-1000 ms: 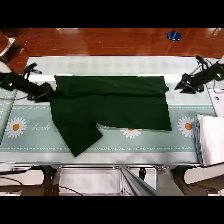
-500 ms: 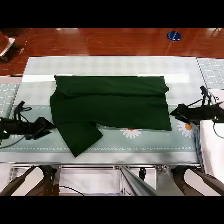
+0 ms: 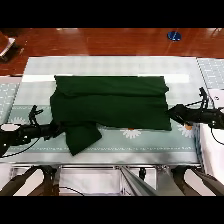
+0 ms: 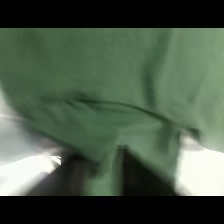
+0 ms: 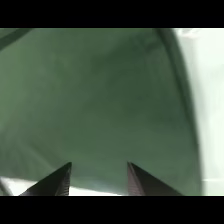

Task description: Fold the shirts.

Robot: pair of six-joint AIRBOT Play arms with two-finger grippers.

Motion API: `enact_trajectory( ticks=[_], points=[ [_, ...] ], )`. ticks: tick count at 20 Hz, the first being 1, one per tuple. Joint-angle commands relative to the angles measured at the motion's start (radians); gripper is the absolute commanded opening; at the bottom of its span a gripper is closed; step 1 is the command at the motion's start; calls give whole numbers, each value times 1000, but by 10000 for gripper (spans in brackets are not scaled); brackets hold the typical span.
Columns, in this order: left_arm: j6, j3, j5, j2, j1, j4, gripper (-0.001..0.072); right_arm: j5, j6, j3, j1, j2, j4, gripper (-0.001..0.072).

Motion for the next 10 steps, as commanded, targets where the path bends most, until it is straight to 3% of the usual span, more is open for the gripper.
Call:
enact_trajectory(
  ticks=[1,4,10],
  points=[
    [10,5,40,-15,-62,-43,18,14,76,37,-80,3,-175,405],
    [10,24,2,-15,-61,-24,18,97,175,8,-168,3,-372,405],
    [10,24,2,-15,-62,-25,18,70,172,-105,-100,-17,-252,405]
  ],
)
